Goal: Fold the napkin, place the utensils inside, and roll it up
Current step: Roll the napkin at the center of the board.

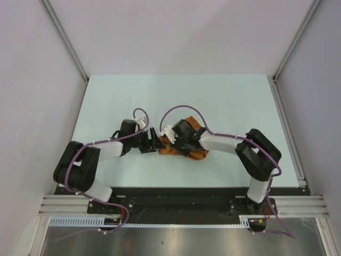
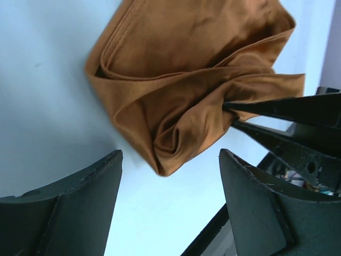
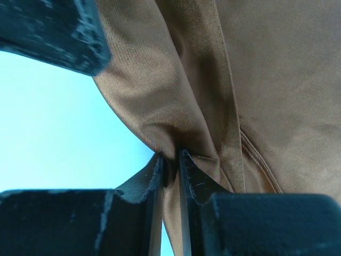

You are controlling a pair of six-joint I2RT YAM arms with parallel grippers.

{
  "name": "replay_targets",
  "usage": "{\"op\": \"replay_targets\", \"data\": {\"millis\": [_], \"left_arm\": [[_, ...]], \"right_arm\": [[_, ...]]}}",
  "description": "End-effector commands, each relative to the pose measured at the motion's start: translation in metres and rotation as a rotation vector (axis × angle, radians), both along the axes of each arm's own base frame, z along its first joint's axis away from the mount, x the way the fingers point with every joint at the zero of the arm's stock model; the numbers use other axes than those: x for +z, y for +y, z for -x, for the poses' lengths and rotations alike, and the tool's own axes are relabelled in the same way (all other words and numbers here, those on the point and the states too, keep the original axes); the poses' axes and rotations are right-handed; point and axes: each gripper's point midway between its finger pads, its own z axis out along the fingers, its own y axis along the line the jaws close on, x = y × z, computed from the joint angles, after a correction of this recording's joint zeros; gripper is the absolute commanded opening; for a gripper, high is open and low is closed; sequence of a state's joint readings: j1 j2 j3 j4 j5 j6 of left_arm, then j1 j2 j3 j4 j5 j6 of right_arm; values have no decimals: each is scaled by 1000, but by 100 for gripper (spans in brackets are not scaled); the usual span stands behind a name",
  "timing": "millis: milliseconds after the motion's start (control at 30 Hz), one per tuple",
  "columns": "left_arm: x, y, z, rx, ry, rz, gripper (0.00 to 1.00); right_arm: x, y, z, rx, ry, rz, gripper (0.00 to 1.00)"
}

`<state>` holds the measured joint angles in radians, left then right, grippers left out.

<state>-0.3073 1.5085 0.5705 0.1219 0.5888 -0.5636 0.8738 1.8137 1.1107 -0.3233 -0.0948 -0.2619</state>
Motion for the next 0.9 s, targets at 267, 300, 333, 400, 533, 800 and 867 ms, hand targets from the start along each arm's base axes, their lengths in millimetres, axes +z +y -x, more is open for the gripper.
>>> {"op": "replay_targets", "data": {"millis": [267, 300, 333, 400, 533, 800, 867], "left_arm": [[-1, -20, -8, -25, -13, 130, 31], [-5, -20, -7, -25, -2, 126, 28], [-5, -20, -10, -25, -4, 128, 24], [-7, -23, -9, -39, 12, 146, 9], [-1, -28, -15, -46, 29, 161, 0], [7, -21, -21, -43, 80, 86, 0], [11, -22, -24, -45, 78, 87, 0]], "right_arm": [[-39, -12, 66, 50, 336, 40, 11], [-38, -10, 65, 52, 337, 35, 11], [-36, -10, 64, 52, 332, 34, 12], [-32, -10, 60, 40, 312, 31, 12], [-14, -6, 44, -1, 236, -7, 23], [-22, -10, 43, -32, 287, -19, 28], [-24, -10, 47, -34, 329, -36, 26]]}}
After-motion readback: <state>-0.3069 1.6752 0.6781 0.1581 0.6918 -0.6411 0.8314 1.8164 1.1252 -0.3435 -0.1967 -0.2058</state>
